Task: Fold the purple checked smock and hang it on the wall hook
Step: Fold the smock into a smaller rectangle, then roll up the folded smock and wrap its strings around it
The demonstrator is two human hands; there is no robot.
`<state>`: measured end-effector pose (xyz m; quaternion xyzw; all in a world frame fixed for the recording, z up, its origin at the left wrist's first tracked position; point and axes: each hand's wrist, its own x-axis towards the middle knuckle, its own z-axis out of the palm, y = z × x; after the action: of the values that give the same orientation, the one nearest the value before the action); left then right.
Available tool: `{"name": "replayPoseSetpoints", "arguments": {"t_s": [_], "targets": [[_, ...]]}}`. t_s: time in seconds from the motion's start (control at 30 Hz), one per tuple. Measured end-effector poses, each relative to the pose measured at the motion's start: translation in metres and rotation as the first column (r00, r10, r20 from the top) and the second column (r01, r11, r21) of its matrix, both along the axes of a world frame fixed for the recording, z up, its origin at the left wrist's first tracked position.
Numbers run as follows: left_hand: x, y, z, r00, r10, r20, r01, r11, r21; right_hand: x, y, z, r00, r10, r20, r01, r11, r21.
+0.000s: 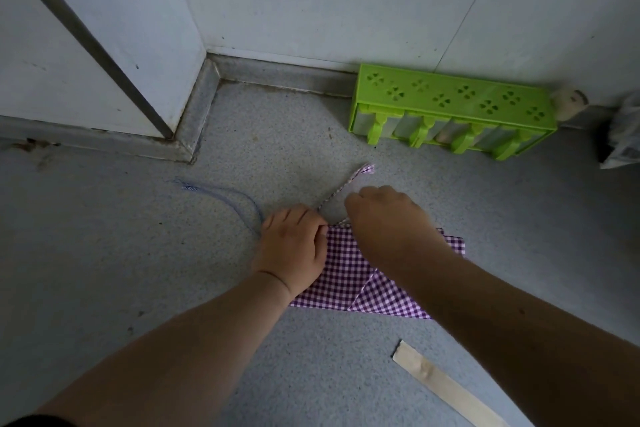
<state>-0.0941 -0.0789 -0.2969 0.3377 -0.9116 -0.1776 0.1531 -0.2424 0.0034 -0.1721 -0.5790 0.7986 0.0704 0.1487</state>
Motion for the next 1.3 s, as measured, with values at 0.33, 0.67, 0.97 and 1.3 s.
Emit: {"name": "replayPoseSetpoints", "arguments": {"t_s": [0.33,0.67,0.97,1.3], "targets": [[-0.003,-0.002,0.003,0.999,-0.014,0.039,0.014,1.0,0.021,0.09,0.036,-0.031,0.992,-0.03,-0.123,0.071,0.938,0.34],[-0.003,-0.008,0.005,1.0,-0.019,0.019,0.017,0.996,0.092,0.096,0.017,-0.043,0.956,0.159,-0.245,-0.045,0.908,0.416],[0.021,-0.043,0.056,0.948,0.297,-0.114,-0.22,0.871,0.44,0.055,0.029,-0.029,0.991,-0.106,0.085,0.093,0.984,0.15],[0.029,0.001,0.067,0.963,0.234,0.134,-0.191,0.24,0.952,0.017,0.045,0.017,0.916,-0.194,0.352,0.162,0.98,0.12]]}}
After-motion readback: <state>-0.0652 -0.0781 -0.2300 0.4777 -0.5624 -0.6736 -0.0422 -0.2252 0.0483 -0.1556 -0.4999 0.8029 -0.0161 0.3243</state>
